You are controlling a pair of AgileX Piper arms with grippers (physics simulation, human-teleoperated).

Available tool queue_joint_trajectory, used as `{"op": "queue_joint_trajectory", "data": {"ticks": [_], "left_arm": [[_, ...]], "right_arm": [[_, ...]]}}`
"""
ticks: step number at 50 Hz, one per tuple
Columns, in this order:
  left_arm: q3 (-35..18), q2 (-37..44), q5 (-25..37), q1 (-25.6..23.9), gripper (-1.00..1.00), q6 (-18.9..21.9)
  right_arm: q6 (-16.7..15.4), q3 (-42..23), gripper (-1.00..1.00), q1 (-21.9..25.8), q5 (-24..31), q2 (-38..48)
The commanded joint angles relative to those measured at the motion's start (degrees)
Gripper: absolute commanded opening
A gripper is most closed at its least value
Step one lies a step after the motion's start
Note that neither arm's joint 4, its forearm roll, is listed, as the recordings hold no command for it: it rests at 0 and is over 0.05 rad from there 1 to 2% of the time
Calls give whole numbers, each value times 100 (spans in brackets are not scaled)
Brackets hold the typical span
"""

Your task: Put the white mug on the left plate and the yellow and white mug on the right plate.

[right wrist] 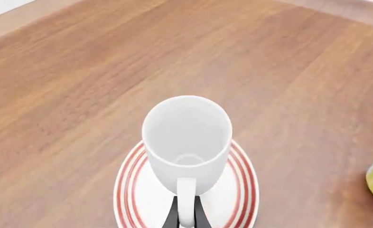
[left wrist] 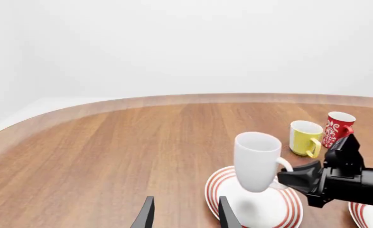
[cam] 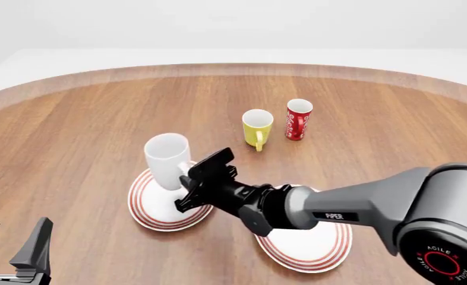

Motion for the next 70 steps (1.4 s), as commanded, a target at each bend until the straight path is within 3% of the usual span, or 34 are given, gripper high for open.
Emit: {"op": "queue_joint_trajectory", "data": {"ticks": [1, 70], "left_arm": [[0, 0, 0, 0, 100, 0], [0, 0, 0, 0, 100, 0]], "right_arm": [[50, -121, -100, 38, 80, 77], [157, -310, -100, 49, 259, 390]]}}
